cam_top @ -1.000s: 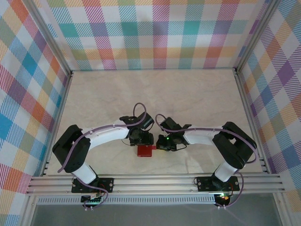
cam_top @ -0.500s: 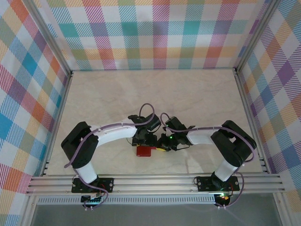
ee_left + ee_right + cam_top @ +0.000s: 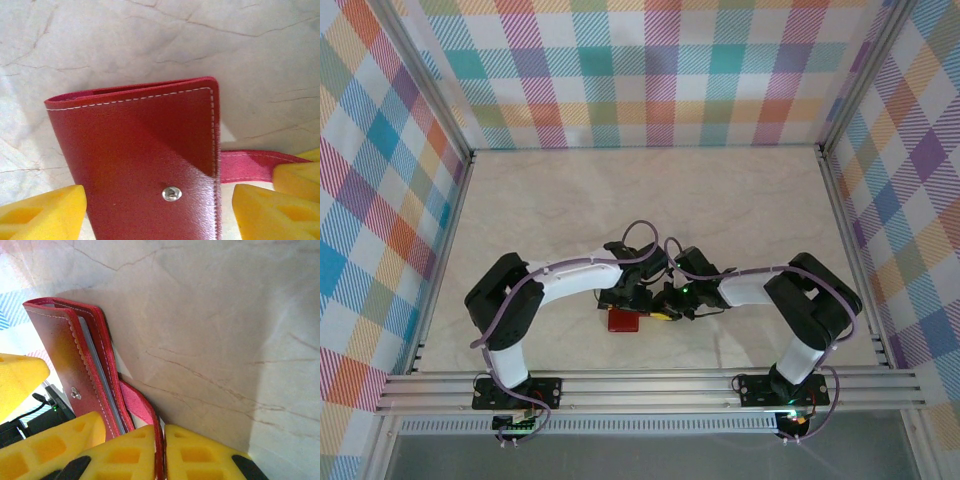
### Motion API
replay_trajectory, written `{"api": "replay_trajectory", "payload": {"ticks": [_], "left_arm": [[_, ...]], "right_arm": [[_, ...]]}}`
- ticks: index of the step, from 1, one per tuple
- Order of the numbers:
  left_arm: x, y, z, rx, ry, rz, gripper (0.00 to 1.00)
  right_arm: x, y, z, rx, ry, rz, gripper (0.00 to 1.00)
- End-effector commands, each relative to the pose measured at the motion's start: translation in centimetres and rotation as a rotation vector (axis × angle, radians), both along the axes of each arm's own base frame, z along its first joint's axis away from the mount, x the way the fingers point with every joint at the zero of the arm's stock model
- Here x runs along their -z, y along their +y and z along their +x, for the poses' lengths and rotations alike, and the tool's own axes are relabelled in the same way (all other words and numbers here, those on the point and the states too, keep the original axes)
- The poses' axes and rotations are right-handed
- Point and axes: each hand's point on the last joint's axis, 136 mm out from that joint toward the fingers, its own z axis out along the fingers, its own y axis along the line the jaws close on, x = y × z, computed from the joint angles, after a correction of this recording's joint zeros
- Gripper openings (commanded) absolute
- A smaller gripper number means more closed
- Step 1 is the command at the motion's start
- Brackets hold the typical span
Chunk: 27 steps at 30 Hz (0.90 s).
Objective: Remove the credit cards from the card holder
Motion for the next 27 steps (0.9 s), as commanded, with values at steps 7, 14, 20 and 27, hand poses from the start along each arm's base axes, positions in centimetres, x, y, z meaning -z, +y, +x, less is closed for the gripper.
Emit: {"api": "replay_trajectory", "payload": {"ticks": [7,14,20,27], "left_arm": [[0.9,0.1,-0.7,0.042,0.034,0.052,0.77],[1.2,0.7,-0.8,0.053,0.04,0.087,0.76],[0.9,1.1,-0.8,0.052,0.028,0.092,0.8],[-0.3,1.7,-0.4,0.049,-0.014,0.1,0.78]], "right_arm": [[3.3,-0.4,-0.6,0.004,-0.001,-0.057,0.13],[3.3,-0.6,-0.5,0.01,0.0,-0.059,0.13],[3.3,-0.6,-0.6,0.012,0.0,-0.06,0.13],[3.2,-0.8,-0.7,0.017,-0.003,-0.066,0.13]]}}
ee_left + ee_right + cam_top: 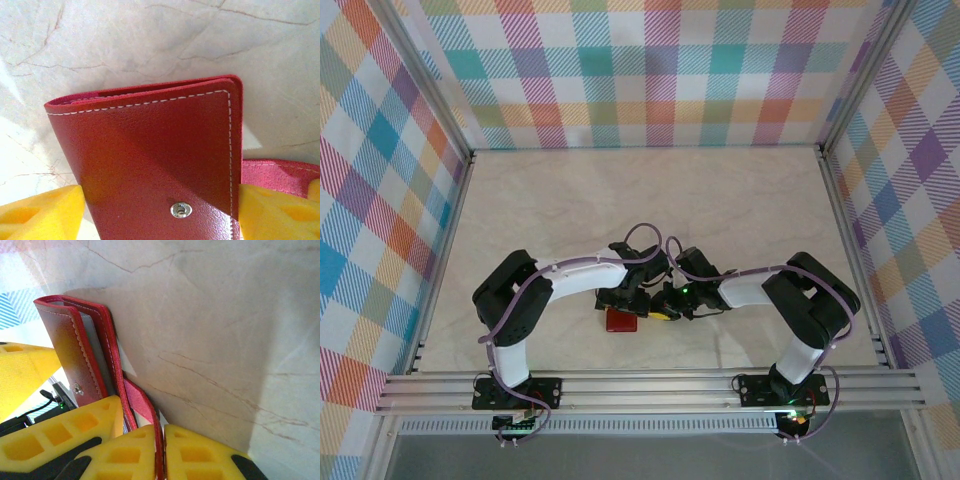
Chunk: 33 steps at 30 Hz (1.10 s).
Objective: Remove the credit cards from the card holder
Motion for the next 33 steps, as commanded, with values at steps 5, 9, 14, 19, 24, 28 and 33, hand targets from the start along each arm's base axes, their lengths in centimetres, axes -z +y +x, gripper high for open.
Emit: {"api": "replay_trajectory", "payload": {"ticks": [5,9,14,19,24,28,33], "left_arm": [[-3.1,1.4,-0.2,0.021,-0.066,0.028,0.78],[-4.3,1.8,-0.2,0.022,-0.092,0.023,0.78],[-5.5,2.5,0.0,0.023,-0.124,0.028,0.74],[-6.7,3.1,0.0,0.021,-0.158,0.01,0.72],[-6.4,1.4,0.2,0.033,-0.138,-0.112,0.75],[-4.7,-0.5,-0.1,0.04,-0.078,-0.162,0.72],[-2.7,-0.6,-0.3,0.036,-0.042,-0.135,0.72]], "right_arm": [[3.3,-1.4,-0.7,0.025,0.006,-0.115,0.13],[3.2,-1.5,-0.7,0.026,0.007,-0.12,0.13],[3.1,-1.5,-0.6,0.027,0.008,-0.13,0.13],[3.2,-1.4,-0.5,0.029,0.015,-0.136,0.13],[3.2,-1.3,-0.5,0.023,0.024,-0.139,0.13],[3.4,-1.6,-0.5,0.031,0.024,-0.154,0.12],[3.9,-2.4,-0.5,0.053,0.028,-0.207,0.08]]}}
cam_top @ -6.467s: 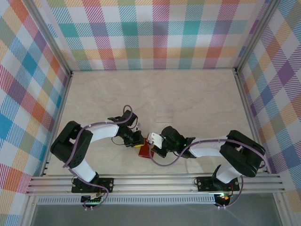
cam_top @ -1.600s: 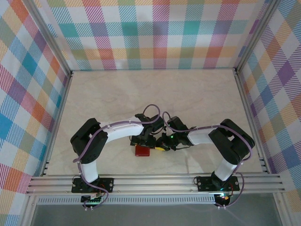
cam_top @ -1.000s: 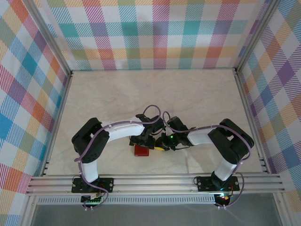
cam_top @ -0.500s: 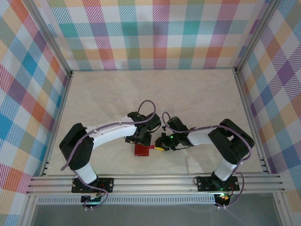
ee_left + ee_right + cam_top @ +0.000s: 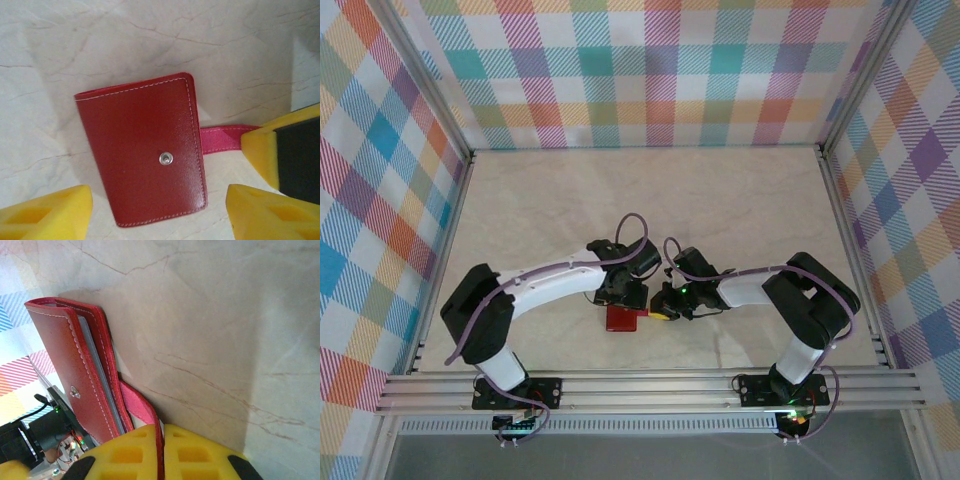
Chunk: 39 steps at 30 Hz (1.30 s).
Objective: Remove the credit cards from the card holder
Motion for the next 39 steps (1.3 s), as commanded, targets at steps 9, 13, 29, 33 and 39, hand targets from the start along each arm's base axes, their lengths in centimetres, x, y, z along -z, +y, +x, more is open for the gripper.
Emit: {"api": "replay_trajectory", "payload": {"ticks": [9,13,29,33,39], "left_arm": [[4.1,1.3,-0.5,0.01,0.067,0.113,0.74],[4.9,1.4,-0.7,0.011,0.082,0.119,0.77],[1.7,3.4,0.2,0.007,-0.025,0.168,0.75],[1.0,4.0,0.3,0.002,-0.041,0.171,0.76],[0.6,5.0,0.2,-0.009,-0.05,0.172,0.72]], "right_arm": [[3.9,-2.4,-0.8,0.033,0.037,-0.177,0.07],[3.8,-2.4,-0.9,0.033,0.036,-0.176,0.07],[3.8,-2.6,-1.1,0.038,0.042,-0.18,0.06],[3.7,-2.6,-1.1,0.039,0.043,-0.18,0.06],[3.5,-2.7,-1.0,0.04,0.04,-0.182,0.06]]}}
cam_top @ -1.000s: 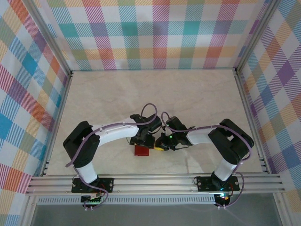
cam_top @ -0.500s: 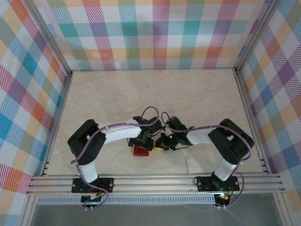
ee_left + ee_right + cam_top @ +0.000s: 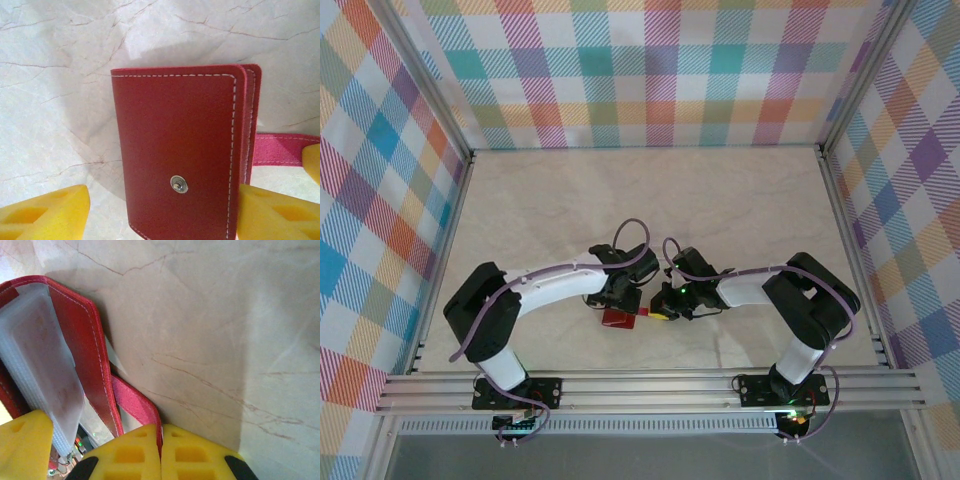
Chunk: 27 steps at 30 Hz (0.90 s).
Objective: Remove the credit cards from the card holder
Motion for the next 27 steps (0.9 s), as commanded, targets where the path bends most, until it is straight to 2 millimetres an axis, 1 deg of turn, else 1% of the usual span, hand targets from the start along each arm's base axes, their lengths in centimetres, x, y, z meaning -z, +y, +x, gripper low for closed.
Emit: {"api": "replay_trajectory", "payload": {"ticks": [1,6,9,12,16,18,22,27], "left_arm": [[-0.6,2.4,-0.2,-0.013,-0.008,0.061,0.71],[-1.5,3.0,0.0,-0.03,-0.028,0.025,0.65],[-1.8,3.4,0.0,-0.043,-0.026,-0.01,0.58],[-1.3,3.7,-0.2,-0.063,-0.004,-0.059,0.54],[-0.4,4.6,-0.4,-0.096,0.025,-0.095,0.49],[-0.4,5.0,-0.5,-0.107,0.026,-0.104,0.46],[-0.2,5.9,-0.4,-0.131,0.024,-0.119,0.45],[-0.2,6.6,-0.3,-0.148,0.021,-0.135,0.45]], "right_arm": [[3.4,-2.6,-1.0,0.038,0.042,-0.168,0.06],[3.2,-2.8,-1.0,0.041,0.039,-0.175,0.06],[2.7,-2.8,-0.9,0.04,0.031,-0.175,0.06],[1.9,-2.7,-0.7,0.039,0.019,-0.17,0.06],[0.1,-2.3,-0.4,0.032,-0.012,-0.157,0.06],[-0.7,-2.2,-0.2,0.028,-0.026,-0.153,0.06],[-2.1,-1.8,-0.1,0.01,-0.046,-0.144,0.06],[-3.0,-1.3,0.1,-0.008,-0.056,-0.14,0.06]]}}
